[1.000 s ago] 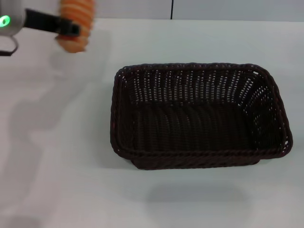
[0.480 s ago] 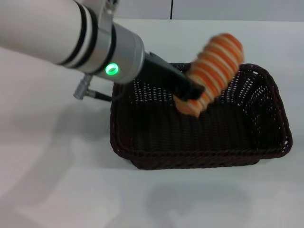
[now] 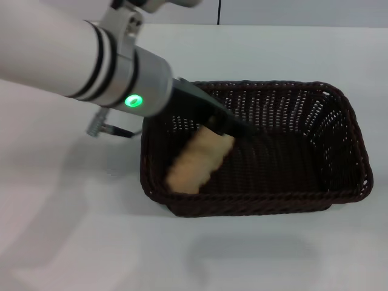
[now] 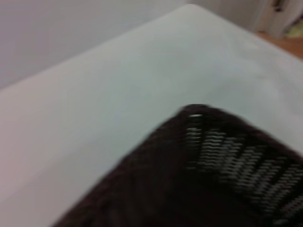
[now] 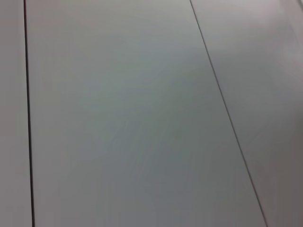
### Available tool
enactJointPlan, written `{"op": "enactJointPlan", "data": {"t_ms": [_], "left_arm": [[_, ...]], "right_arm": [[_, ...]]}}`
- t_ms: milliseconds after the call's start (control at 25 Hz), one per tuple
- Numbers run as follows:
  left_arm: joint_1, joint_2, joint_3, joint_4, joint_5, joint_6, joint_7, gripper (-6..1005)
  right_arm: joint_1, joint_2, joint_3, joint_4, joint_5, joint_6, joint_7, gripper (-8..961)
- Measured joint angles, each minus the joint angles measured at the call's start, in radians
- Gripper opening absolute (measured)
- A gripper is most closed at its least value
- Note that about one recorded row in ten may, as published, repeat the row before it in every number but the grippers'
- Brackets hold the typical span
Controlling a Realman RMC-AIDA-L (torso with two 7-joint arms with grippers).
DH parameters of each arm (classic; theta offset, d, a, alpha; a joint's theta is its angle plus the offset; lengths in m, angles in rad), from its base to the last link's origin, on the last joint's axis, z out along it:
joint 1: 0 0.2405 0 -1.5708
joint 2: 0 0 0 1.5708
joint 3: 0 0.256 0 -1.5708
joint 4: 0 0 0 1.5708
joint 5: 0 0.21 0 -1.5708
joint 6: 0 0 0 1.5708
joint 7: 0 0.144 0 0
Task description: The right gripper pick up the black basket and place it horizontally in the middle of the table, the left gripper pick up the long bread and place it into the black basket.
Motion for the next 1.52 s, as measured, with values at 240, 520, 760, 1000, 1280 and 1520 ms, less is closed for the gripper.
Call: {"op": "enactJointPlan", "data": {"t_ms": [240, 520, 760, 1000, 1280, 1520], "left_arm": [[0.052, 0.0, -0.053, 0.005, 0.154, 0.133, 0.011, 811], [0.324, 0.002, -0.079, 0.243, 0.298, 1.235, 0.03, 861], [0.344, 0.002, -0.044, 0.596, 0.302, 1.921, -0.094, 861], [0.178, 0.005, -0.004, 1.271, 0.318, 2.633, -0.501, 861], [0.139, 0.007, -0.001, 1.438, 0.371, 2.73, -0.674, 861], [0.147, 0.0, 0.007, 1.44, 0.437, 2.704, -0.678, 861]], "right_arm": [[0.002, 0.0, 0.001, 0.001, 0.0, 0.001, -0.006, 318], [0.011, -0.001, 0.002, 0.005, -0.001, 0.005, -0.015, 318], [0.018, -0.002, 0.019, 0.014, -0.001, 0.005, -0.018, 318], [0.028, 0.0, 0.018, 0.049, -0.05, -0.001, -0.018, 318], [0.019, 0.003, 0.016, 0.056, -0.225, 0.03, -0.02, 318], [0.02, 0.006, 0.022, 0.074, -0.395, 0.102, -0.032, 318]]}}
